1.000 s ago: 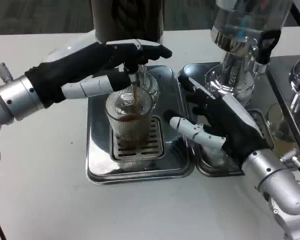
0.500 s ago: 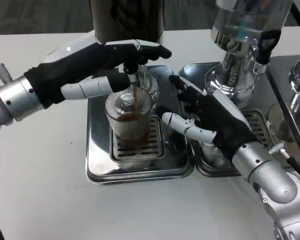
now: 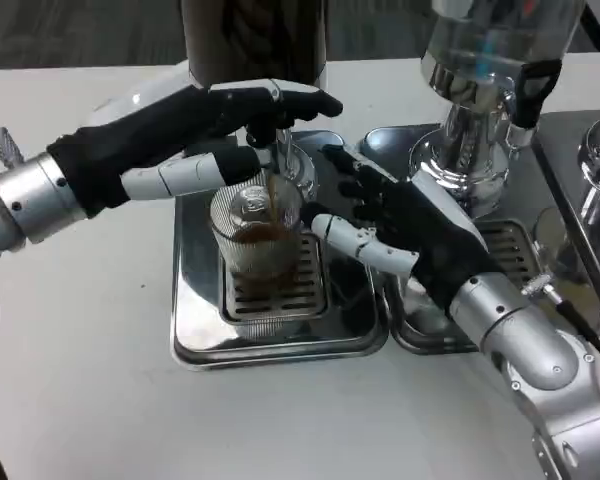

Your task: Grasp the cup under the faucet to collect the drink, then remove the cup.

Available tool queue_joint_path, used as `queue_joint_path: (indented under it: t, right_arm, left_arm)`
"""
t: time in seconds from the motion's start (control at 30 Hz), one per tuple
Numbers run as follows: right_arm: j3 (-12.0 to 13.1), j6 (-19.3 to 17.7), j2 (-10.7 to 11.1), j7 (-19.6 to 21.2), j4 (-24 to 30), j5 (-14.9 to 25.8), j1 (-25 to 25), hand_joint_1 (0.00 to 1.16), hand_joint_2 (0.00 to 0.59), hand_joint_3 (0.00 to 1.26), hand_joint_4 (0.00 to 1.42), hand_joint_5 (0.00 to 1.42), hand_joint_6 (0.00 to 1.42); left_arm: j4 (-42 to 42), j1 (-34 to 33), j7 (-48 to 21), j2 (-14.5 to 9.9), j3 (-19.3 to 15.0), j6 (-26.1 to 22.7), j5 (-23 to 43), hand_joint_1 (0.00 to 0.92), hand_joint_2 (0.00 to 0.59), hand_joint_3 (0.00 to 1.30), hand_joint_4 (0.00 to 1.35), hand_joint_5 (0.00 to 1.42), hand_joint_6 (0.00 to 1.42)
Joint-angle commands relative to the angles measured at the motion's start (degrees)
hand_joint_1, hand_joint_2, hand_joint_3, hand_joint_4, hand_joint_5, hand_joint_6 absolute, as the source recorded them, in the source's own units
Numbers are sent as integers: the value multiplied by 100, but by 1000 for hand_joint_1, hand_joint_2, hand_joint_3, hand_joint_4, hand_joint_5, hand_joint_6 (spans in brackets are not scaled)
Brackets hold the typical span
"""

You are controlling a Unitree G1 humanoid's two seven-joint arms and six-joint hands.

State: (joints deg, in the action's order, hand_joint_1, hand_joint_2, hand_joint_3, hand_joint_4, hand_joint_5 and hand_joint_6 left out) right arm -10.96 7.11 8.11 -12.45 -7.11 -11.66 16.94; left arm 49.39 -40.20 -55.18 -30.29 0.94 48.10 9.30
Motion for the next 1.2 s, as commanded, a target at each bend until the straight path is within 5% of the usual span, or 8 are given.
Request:
queue_joint_path:
  t: [0.03,0.7,1.2]
  right_arm:
    - [-19,-124,-52,-41,-159,87,151,499,266,74,37,75,108]
    - [-22,-290,-62,-182,-506,220,372,510,269,83,44,86,110]
    - [7,-436,-141,-242,-807,345,485,460,263,66,33,86,110]
  left_arm:
    - [2,181,-88,-23,87,-7,-149,0,48,242,157,141,180]
    - [3,353,385,64,-509,143,232,0,62,233,138,132,191]
    - [61,615,531,-198,-977,168,231,0,68,240,147,141,199]
